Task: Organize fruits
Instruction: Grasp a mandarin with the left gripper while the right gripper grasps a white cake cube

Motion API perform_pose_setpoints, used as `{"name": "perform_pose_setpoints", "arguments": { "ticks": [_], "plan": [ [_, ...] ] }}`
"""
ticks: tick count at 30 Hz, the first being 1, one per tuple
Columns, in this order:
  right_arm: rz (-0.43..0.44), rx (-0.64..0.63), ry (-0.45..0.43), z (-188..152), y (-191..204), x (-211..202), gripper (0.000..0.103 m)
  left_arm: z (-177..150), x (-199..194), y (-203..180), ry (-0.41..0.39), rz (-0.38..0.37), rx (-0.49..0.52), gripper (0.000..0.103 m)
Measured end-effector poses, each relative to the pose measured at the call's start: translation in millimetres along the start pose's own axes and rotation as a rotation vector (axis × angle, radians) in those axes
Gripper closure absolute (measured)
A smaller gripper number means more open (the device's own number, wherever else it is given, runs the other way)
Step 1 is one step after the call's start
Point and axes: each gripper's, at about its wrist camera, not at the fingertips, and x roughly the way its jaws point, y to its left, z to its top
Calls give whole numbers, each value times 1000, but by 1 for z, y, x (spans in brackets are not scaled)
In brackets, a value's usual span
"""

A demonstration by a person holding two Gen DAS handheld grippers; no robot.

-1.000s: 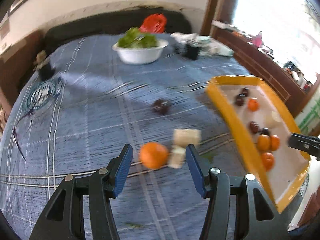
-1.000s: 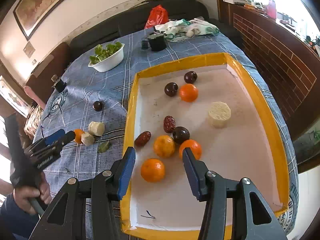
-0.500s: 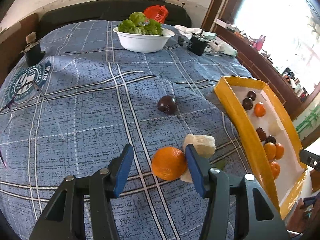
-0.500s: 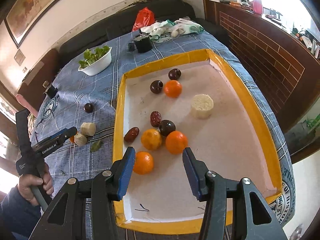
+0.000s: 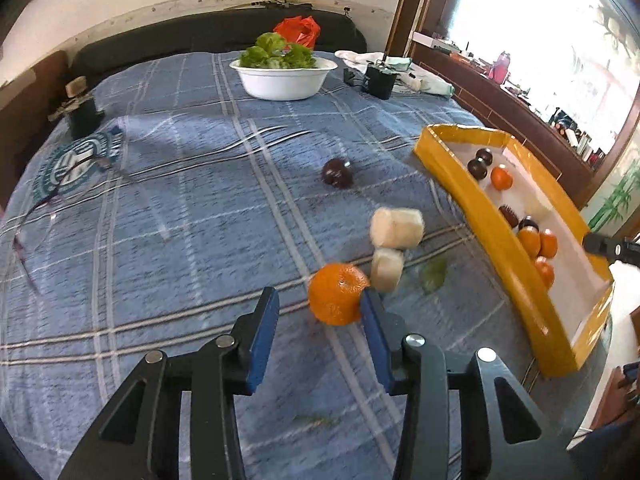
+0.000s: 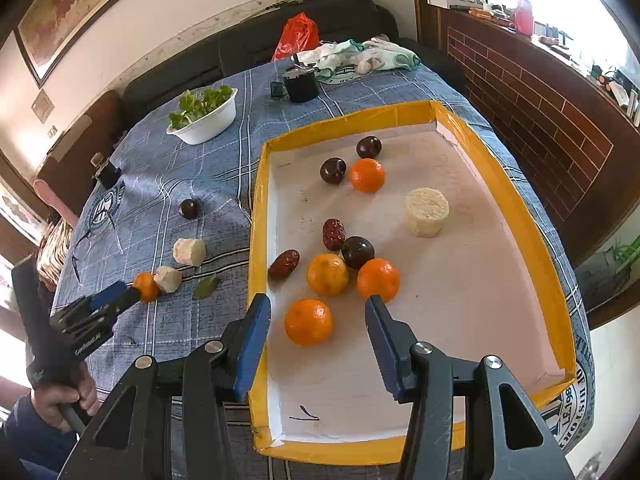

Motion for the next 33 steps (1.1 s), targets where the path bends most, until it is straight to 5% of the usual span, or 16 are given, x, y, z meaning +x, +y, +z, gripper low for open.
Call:
{"name": "perform_pose_setpoints", "arguments": {
  "ticks": [7, 22, 28, 33],
  "plan": [
    [-2, -2, 3, -1, 4, 0, 49, -12, -21, 11, -35, -20, -1, 60],
    [-10, -22, 10, -6, 18, 1, 49, 6, 12, -15, -14, -53, 99, 53],
    [-18, -8, 14, -9, 15, 1, 49, 7, 27, -7, 15, -71, 74, 68],
    [-5, -17, 22, -9, 22, 5, 49, 0, 24, -6, 3, -85, 50, 69]
  ]
}}
